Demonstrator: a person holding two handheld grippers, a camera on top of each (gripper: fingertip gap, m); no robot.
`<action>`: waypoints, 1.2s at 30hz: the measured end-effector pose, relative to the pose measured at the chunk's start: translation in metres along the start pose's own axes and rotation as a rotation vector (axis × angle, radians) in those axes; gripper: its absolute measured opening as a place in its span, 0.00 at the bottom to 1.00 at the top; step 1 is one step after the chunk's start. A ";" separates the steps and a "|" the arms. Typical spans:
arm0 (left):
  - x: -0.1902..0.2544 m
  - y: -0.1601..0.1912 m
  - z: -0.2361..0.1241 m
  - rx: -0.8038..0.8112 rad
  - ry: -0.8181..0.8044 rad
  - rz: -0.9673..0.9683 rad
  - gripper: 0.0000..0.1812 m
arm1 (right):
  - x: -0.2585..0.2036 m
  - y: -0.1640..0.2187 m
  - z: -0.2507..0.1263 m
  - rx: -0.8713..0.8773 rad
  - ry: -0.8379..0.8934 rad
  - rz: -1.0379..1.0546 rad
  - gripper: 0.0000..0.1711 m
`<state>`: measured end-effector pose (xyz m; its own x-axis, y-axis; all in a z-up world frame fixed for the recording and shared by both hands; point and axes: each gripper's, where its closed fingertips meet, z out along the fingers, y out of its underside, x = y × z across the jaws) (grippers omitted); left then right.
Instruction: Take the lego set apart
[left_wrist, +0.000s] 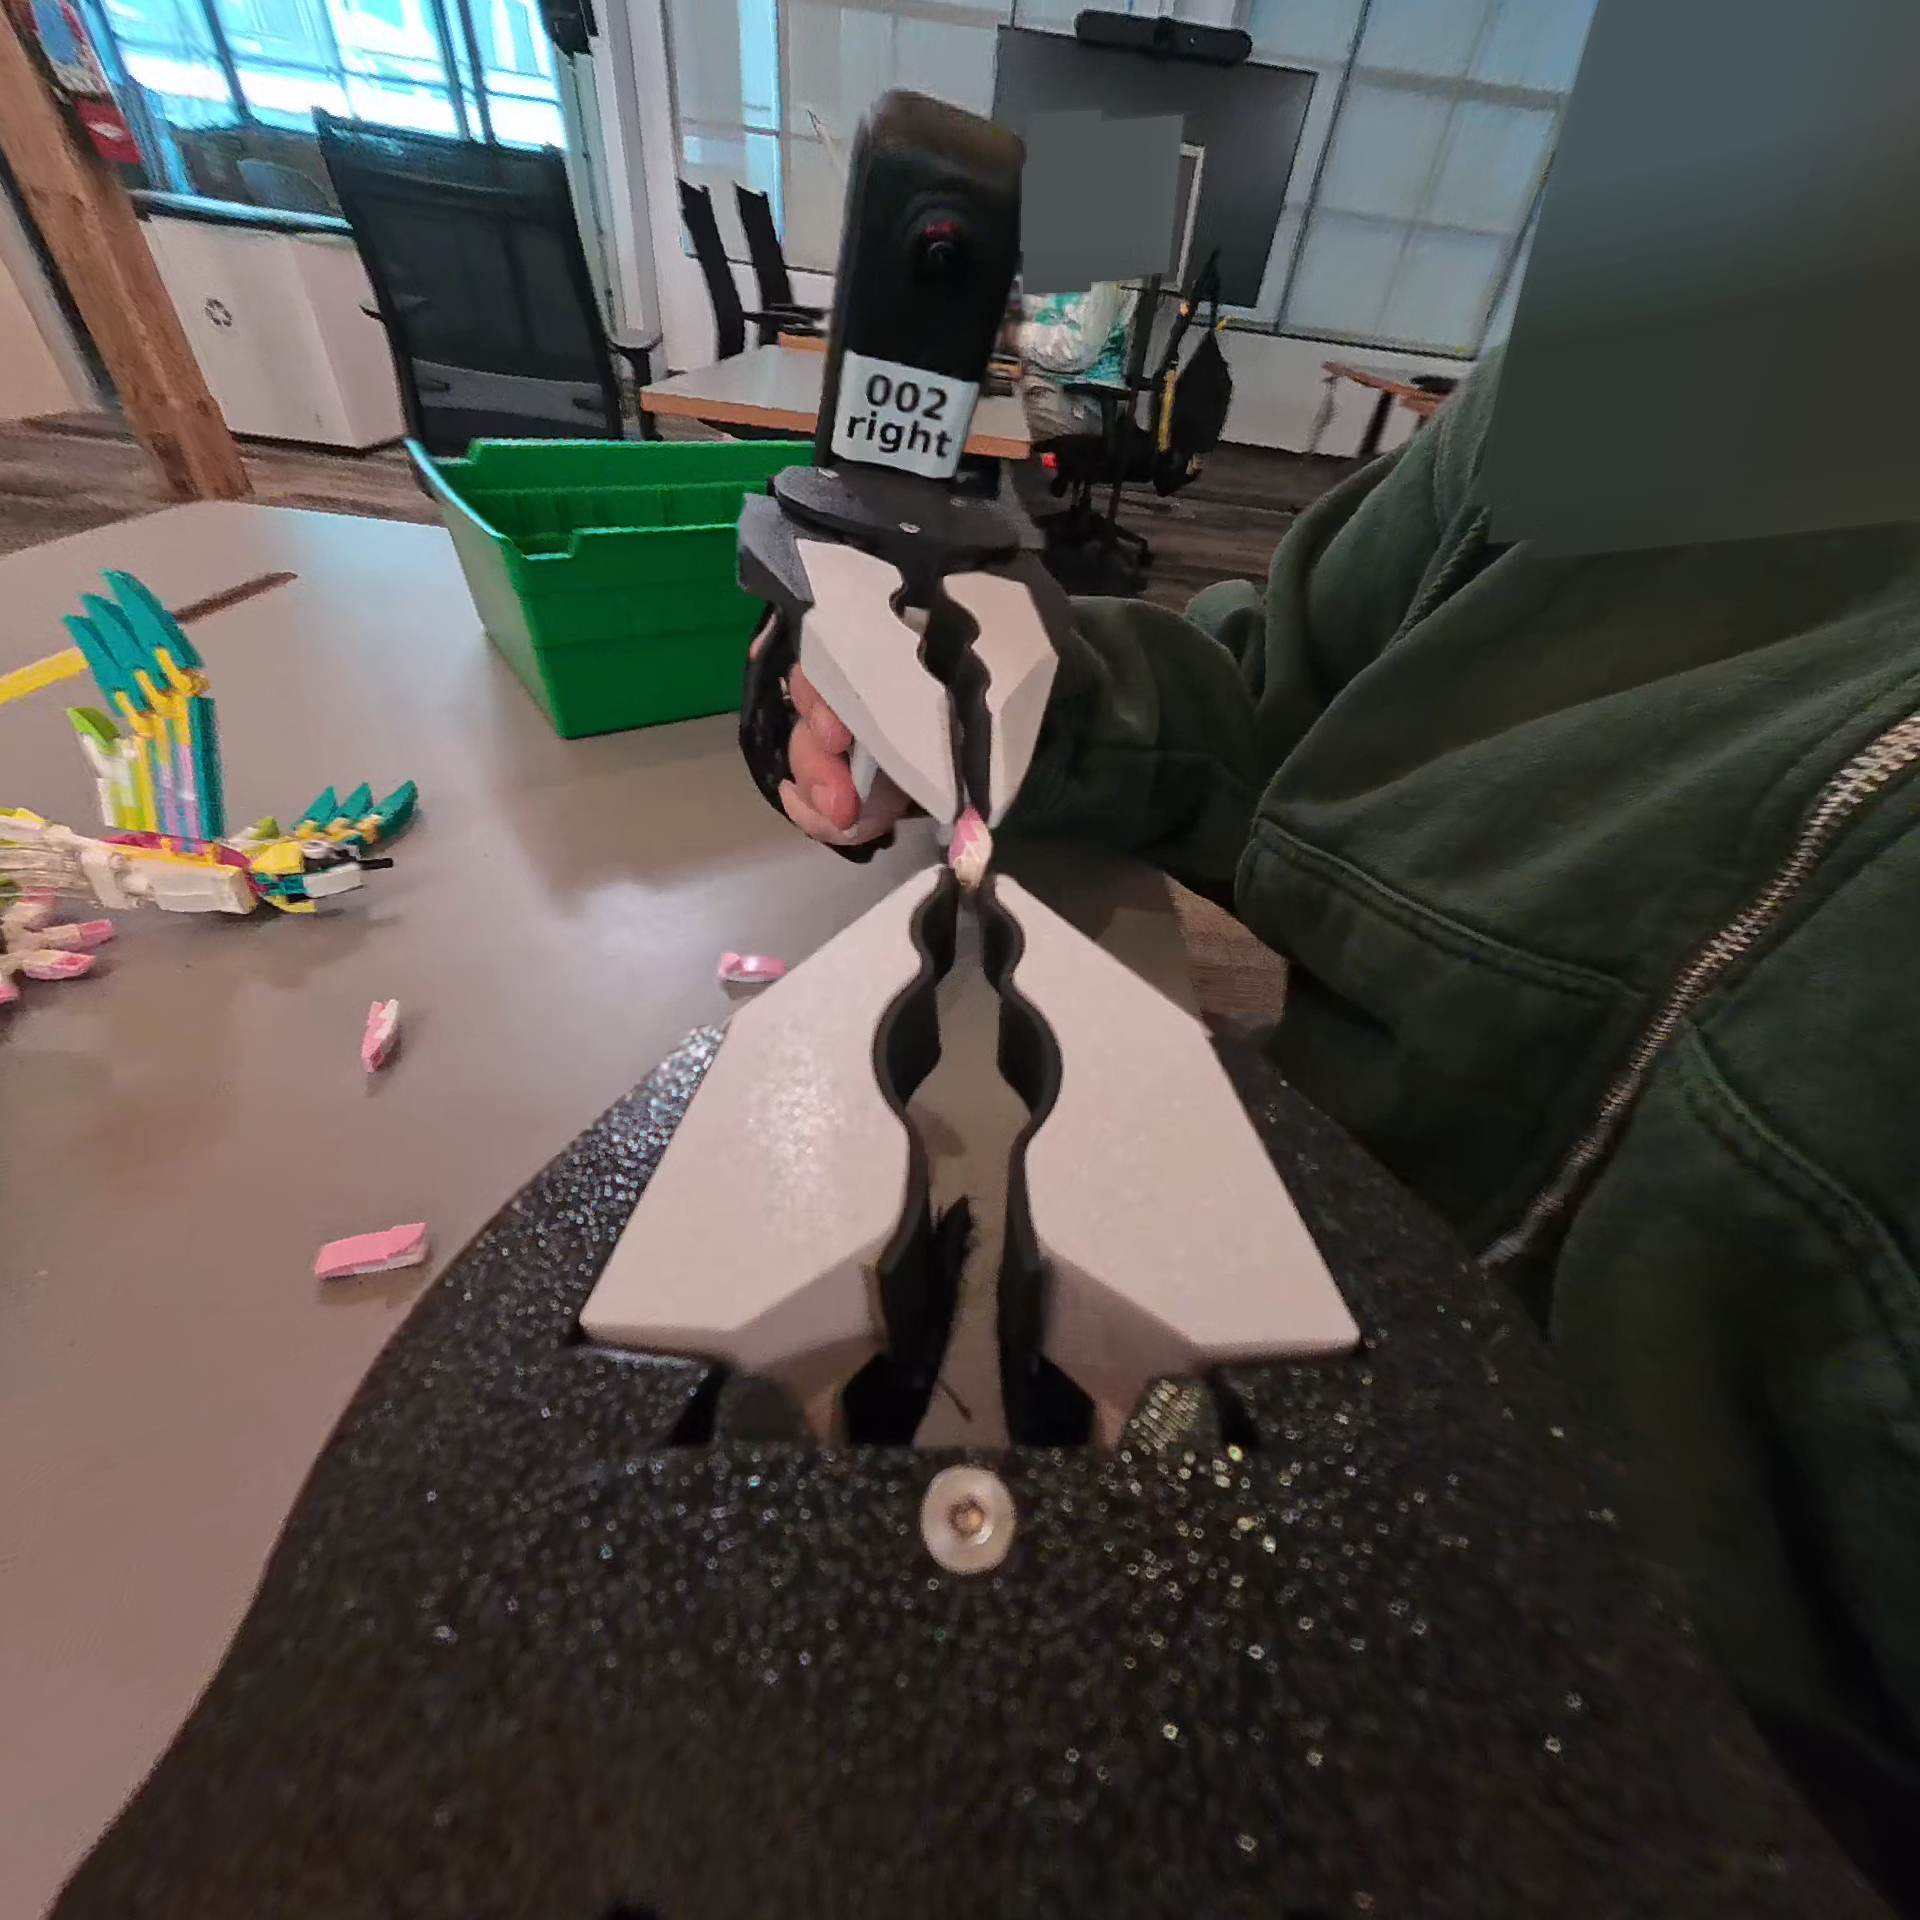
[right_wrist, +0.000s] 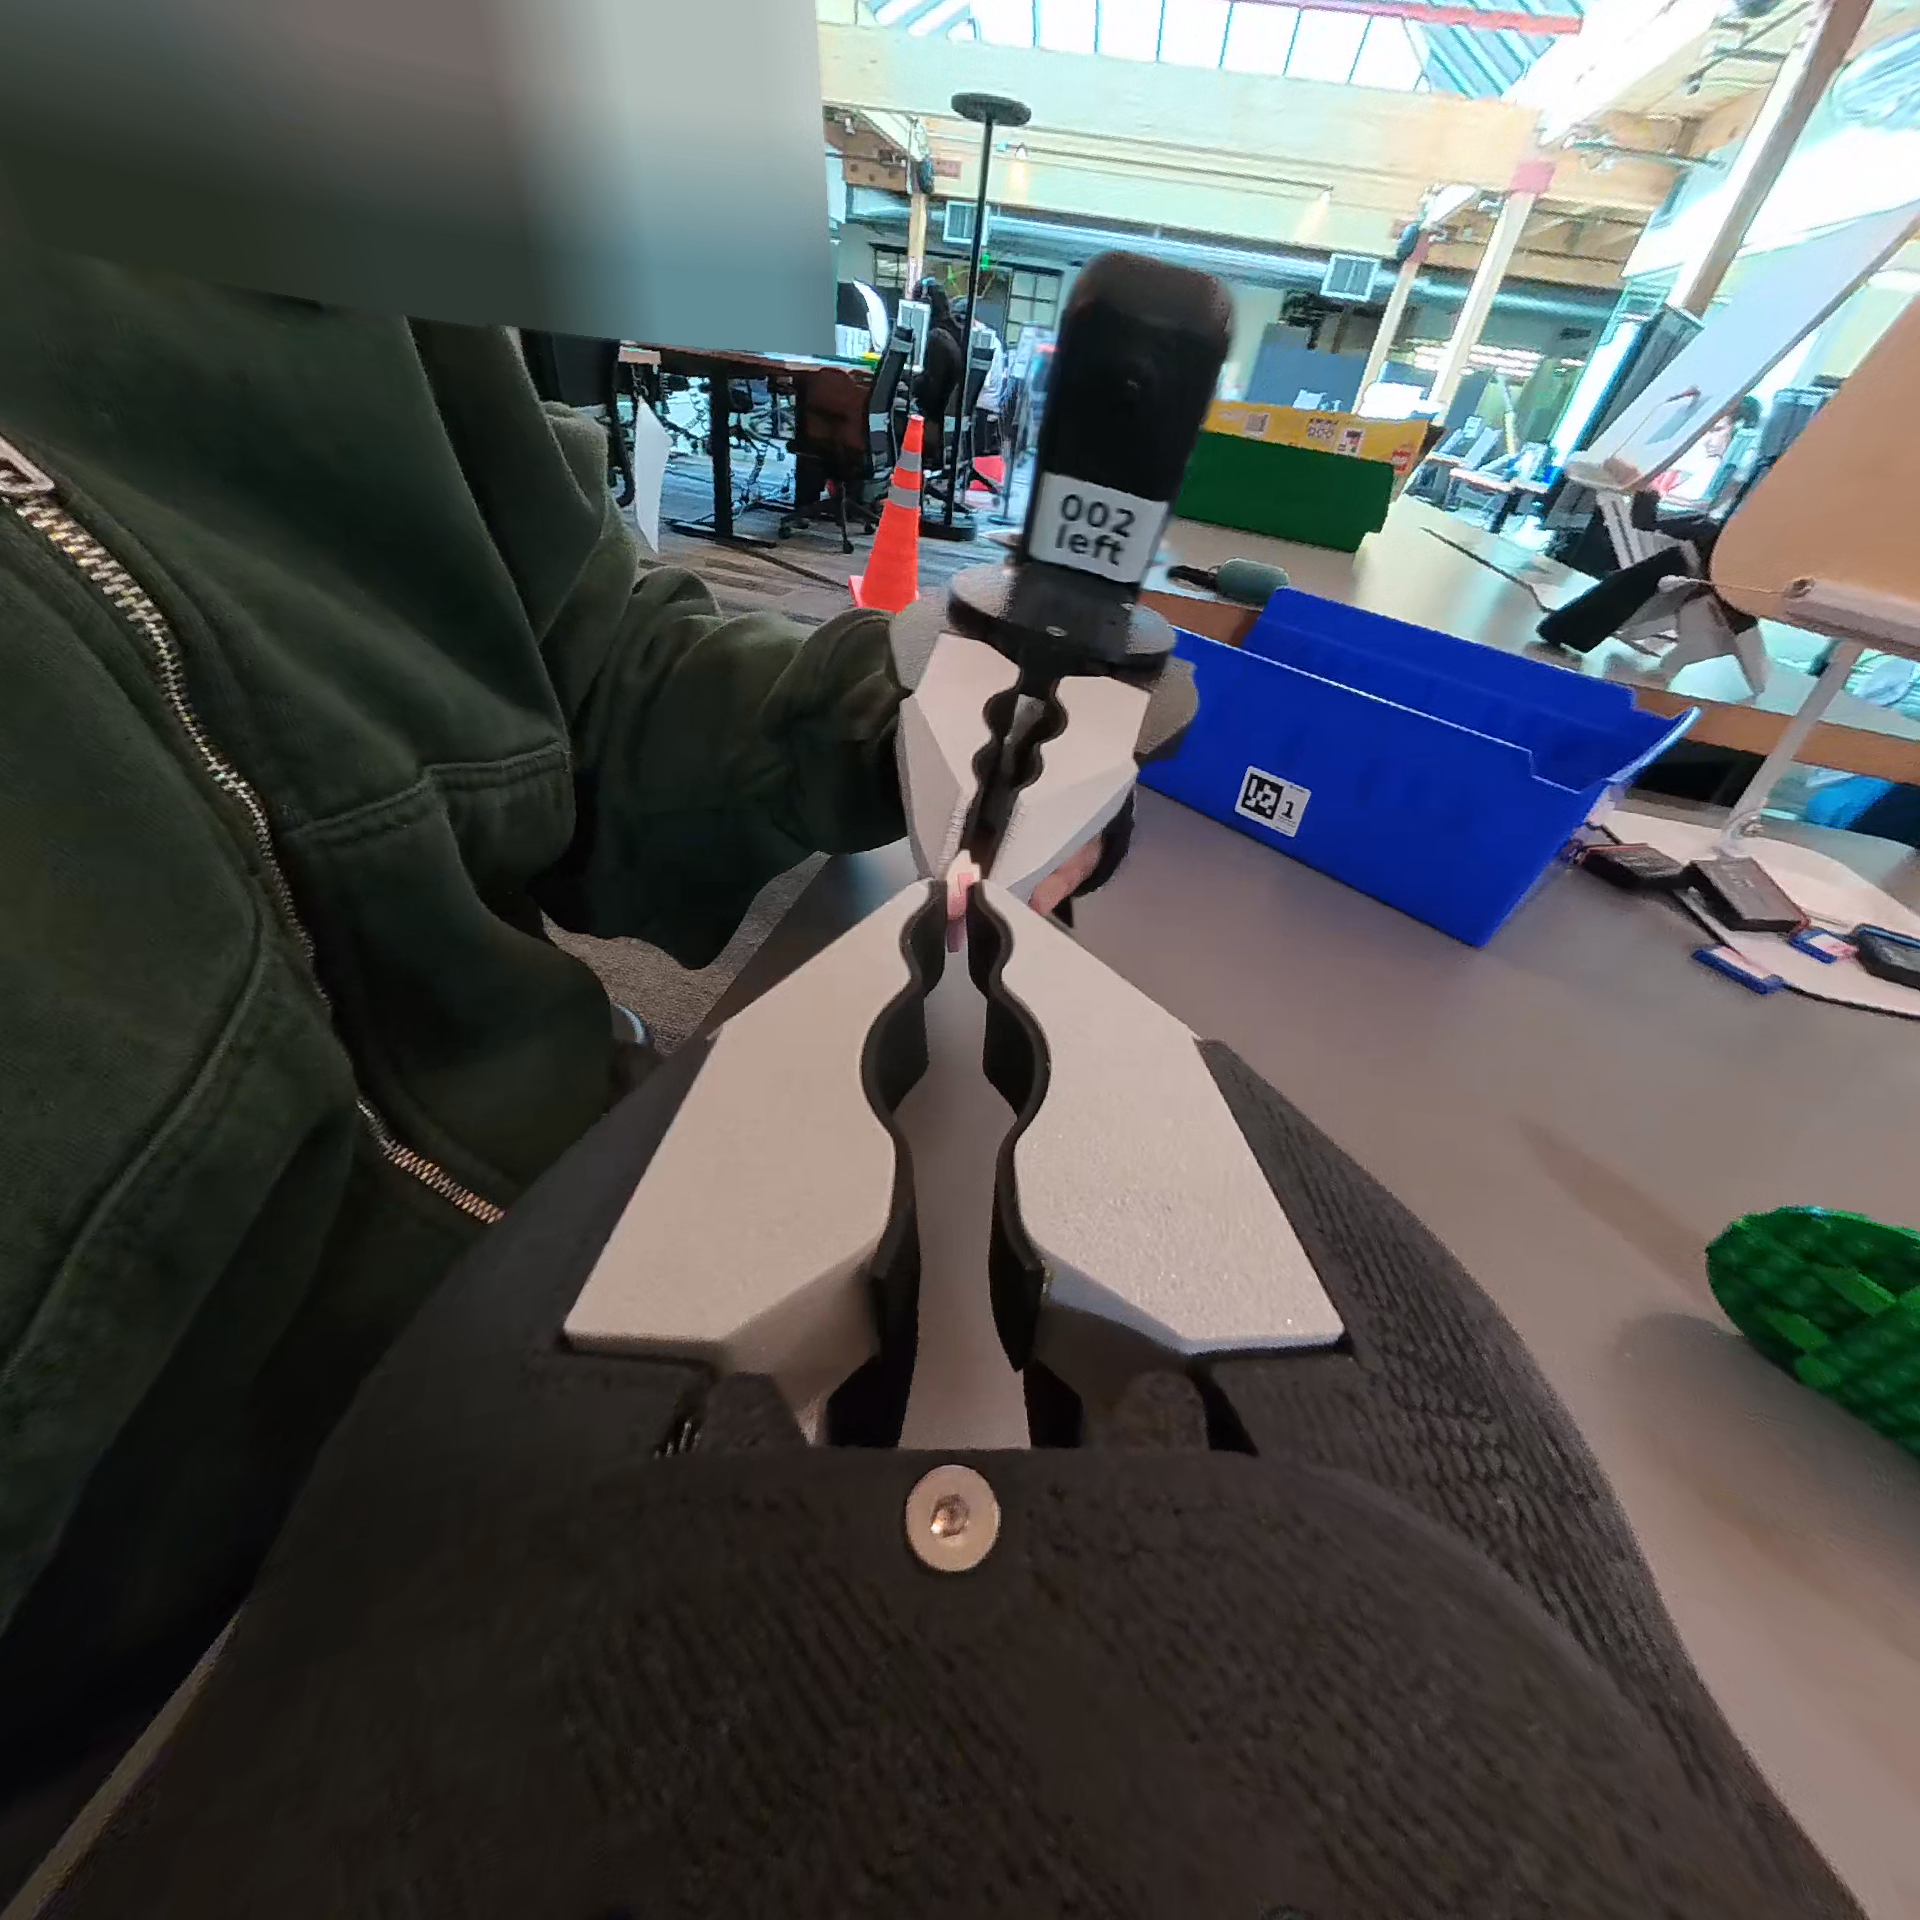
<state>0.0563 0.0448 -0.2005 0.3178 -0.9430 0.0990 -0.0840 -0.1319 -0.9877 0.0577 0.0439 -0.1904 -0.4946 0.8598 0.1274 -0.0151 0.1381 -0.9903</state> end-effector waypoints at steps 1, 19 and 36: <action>-0.002 -0.001 0.000 0.006 -0.035 0.032 0.02 | 0.002 0.000 -0.001 0.002 0.011 0.000 0.01; -0.014 -0.005 0.001 -0.118 -0.298 0.426 0.02 | 0.014 0.001 -0.003 0.018 0.072 0.027 0.00; 0.006 -0.010 0.002 -0.025 -0.084 0.173 0.02 | -0.001 -0.008 -0.006 0.087 -0.039 0.067 0.02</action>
<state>0.0605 0.0412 -0.1904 0.3740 -0.9237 -0.0836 -0.1678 0.0213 -0.9856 0.0636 0.0449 -0.1819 -0.5302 0.8457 0.0605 -0.0552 0.0368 -0.9978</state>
